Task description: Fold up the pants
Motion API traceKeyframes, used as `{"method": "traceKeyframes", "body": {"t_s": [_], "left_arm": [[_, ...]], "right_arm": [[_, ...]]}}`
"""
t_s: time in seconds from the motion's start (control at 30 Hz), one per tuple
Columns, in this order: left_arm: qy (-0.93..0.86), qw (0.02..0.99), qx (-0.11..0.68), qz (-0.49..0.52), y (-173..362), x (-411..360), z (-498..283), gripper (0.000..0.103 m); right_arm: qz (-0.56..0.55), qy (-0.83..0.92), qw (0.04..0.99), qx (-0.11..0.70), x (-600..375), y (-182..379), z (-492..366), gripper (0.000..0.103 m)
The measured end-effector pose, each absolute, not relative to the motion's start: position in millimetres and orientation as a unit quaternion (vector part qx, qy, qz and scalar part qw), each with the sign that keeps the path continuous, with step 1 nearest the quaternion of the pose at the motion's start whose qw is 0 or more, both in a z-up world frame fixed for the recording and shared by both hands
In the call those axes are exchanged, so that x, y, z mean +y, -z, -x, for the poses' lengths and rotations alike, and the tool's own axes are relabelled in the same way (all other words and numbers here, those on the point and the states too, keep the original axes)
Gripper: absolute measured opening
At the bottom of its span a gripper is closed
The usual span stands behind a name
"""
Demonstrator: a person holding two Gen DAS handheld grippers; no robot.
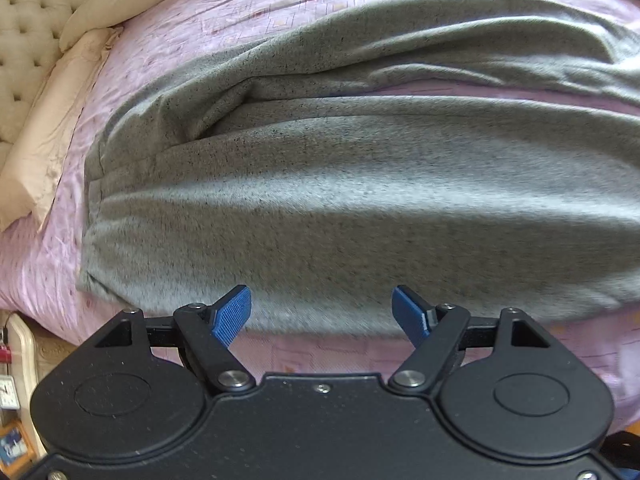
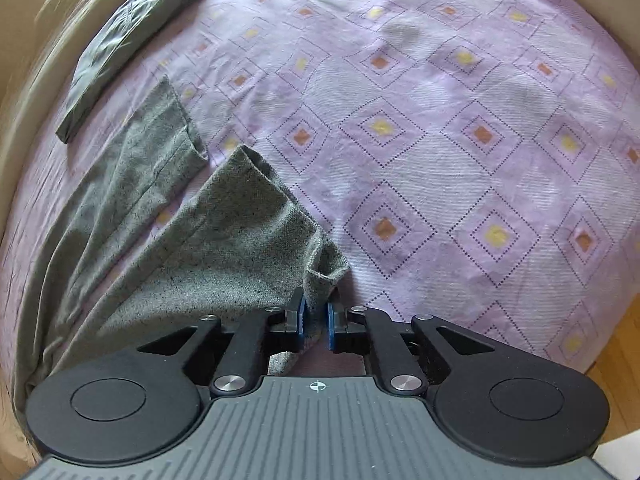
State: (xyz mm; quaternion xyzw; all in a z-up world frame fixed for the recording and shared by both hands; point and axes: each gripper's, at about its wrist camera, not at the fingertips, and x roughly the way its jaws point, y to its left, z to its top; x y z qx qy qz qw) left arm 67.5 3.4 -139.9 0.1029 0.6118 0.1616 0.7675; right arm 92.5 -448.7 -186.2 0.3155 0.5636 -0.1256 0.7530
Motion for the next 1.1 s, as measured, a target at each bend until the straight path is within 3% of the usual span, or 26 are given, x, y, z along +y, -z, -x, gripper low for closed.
{"method": "traceKeyframes", "body": {"t_s": [0.2, 0.3, 0.33, 0.4, 0.5, 0.8, 1.1], "left_arm": [[-0.156, 0.747, 0.639, -0.096, 174, 51, -72, 0.080], [-0.148, 0.727, 0.662, -0.109, 190, 74, -65, 0.097], [-0.136, 0.724, 0.669, -0.102, 190, 81, -63, 0.097], [-0.105, 0.719, 0.683, -0.078, 186, 96, -63, 0.095], [-0.082, 0.723, 0.682, -0.076, 169, 113, -68, 0.077], [-0.067, 0.804, 0.583, -0.102, 85, 179, -146, 0.077], [-0.098, 0.831, 0.544, -0.068, 72, 203, -221, 0.077]], "right_arm": [[-0.260, 0.166, 0.792, 0.527, -416, 143, -89, 0.010], [-0.239, 0.168, 0.805, 0.517, -387, 125, -94, 0.010], [-0.236, 0.166, 0.807, 0.514, -376, 121, -98, 0.010], [-0.237, 0.161, 0.811, 0.510, -356, 113, -105, 0.010], [-0.244, 0.151, 0.813, 0.507, -328, 107, -119, 0.010], [-0.261, 0.125, 0.815, 0.502, -274, 94, -172, 0.011], [-0.238, 0.182, 0.820, 0.488, -301, 83, -190, 0.010]]}}
